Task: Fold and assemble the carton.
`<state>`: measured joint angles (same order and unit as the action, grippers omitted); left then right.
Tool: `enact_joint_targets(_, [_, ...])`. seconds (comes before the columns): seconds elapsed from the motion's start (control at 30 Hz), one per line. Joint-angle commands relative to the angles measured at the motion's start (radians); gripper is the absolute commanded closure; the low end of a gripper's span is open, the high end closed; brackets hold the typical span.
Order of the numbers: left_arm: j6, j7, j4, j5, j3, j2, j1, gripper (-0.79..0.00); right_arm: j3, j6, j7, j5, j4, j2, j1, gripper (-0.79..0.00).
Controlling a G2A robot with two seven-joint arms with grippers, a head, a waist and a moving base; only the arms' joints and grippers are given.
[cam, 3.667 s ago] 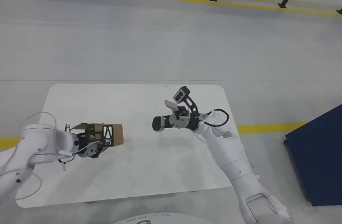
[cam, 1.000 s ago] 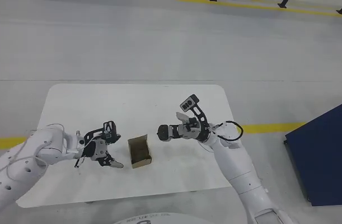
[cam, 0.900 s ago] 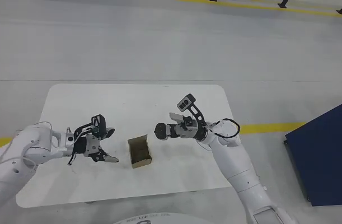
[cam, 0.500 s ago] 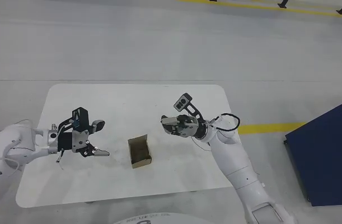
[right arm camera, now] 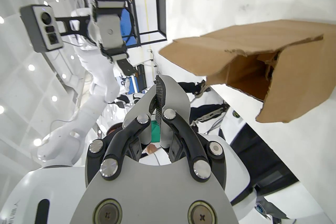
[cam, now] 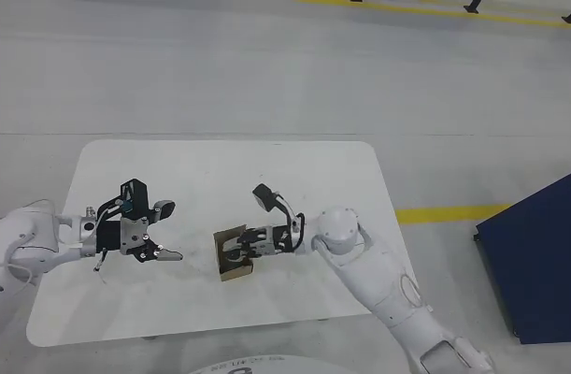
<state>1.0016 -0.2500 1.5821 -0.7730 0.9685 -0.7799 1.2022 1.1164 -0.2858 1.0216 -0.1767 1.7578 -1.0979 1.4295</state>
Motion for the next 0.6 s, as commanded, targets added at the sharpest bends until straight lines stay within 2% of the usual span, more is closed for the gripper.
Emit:
enact_joint_targets(0.0, [0.0,0.0,0.0,0.0,0.0,0.0,0.0,-0.785,-0.007,-0.012,-0.001,0.034,0.025,0.005,0.017,0.0])
enact_joint_targets(0.13, [0.0,0.0,0.0,0.0,0.0,0.0,0.0,-0.785,-0.028,-0.088,-0.044,0.134,0.057,0.011,0.03,0.0])
enact_joint_targets(0.3, [0.0,0.0,0.0,0.0,0.0,0.0,0.0,-0.785,-0.059,-0.207,-0.155,0.171,0.049,0.004,0.005,0.0])
enact_joint_targets(0.57, [0.0,0.0,0.0,0.0,0.0,0.0,0.0,-0.785,-0.102,-0.331,-0.339,0.212,0.036,-0.013,-0.03,0.0])
